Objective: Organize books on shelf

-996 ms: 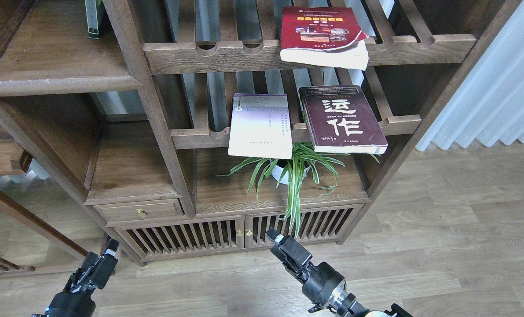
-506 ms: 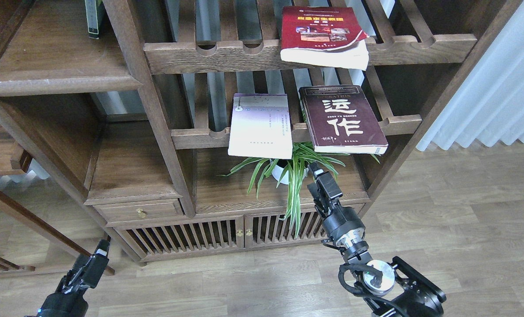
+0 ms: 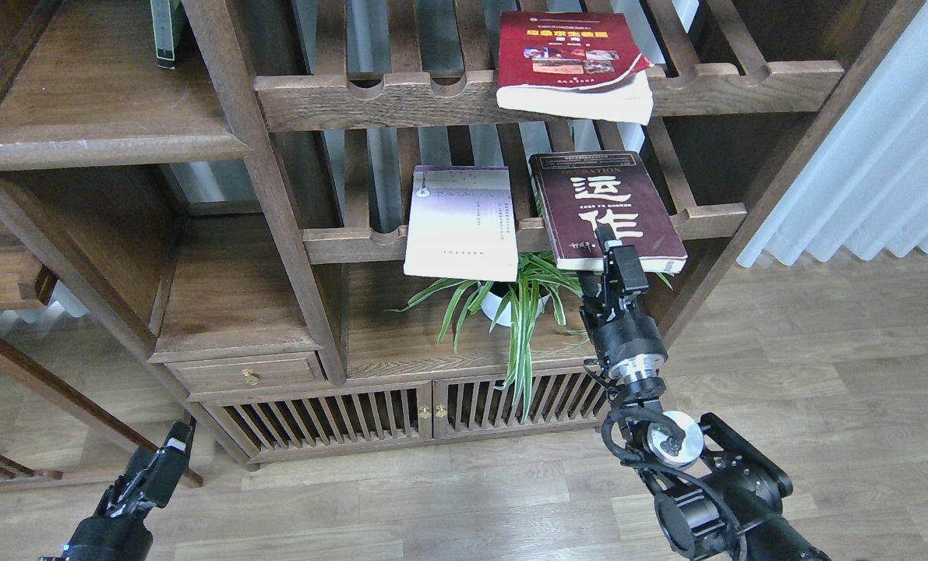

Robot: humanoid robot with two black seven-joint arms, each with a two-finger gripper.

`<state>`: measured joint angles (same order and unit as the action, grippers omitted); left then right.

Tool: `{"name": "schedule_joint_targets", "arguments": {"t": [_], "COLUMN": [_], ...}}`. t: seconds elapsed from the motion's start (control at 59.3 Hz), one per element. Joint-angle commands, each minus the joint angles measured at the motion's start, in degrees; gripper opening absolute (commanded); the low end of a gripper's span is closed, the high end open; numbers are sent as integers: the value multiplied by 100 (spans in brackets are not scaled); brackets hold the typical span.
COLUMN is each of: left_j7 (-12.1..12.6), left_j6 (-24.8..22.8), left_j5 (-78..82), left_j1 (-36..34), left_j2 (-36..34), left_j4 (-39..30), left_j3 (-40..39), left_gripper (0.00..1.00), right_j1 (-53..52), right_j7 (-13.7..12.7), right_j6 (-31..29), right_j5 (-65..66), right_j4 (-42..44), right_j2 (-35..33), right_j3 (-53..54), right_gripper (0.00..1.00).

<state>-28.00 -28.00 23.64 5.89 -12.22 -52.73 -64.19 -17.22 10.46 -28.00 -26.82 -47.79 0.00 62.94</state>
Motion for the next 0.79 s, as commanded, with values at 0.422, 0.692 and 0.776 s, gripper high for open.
{"name": "schedule_joint_targets", "arguments": {"t": [0.422,0.692,0.776], "left_j7": [0,0,0], "left_j6": [0,0,0], "left_j5": [0,0,0], "left_j1": [-53,-53,-44], "left_j2": [-9,-9,-17], "left_j4": [0,0,0], "left_j3": [-155,-190,-243], "left_gripper": [100,100,100], "right_j1": [-159,-159,-176], "right_j7": [9,141,141], "right_j6": [1183,1192,1218], "right_j5": [-43,-69,-52], "right_j4": [7,42,42], "right_j2": [0,0,0], "right_j3": [227,473,465], "right_gripper": [82,4,3]}}
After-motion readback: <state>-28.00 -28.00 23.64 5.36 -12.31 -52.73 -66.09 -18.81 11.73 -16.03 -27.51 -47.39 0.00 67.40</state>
